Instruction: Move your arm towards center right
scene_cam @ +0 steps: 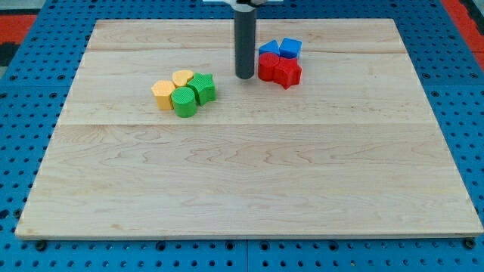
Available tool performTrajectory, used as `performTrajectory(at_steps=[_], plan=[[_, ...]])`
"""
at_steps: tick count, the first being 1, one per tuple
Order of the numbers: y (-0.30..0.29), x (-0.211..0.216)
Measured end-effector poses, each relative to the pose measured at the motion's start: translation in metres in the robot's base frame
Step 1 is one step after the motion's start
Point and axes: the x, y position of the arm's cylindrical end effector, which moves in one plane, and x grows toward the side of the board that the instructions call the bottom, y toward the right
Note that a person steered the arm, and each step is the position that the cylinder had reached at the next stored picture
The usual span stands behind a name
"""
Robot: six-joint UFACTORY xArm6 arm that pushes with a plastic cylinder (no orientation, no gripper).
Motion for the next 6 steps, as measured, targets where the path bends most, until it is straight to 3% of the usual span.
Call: performTrajectory(at_steps=[1, 2, 3, 4, 6], plan=[[-0.024, 0.002], [-0.011, 0.015], [0.074, 0.048], [0.130, 0.048], [0.180, 0.048]])
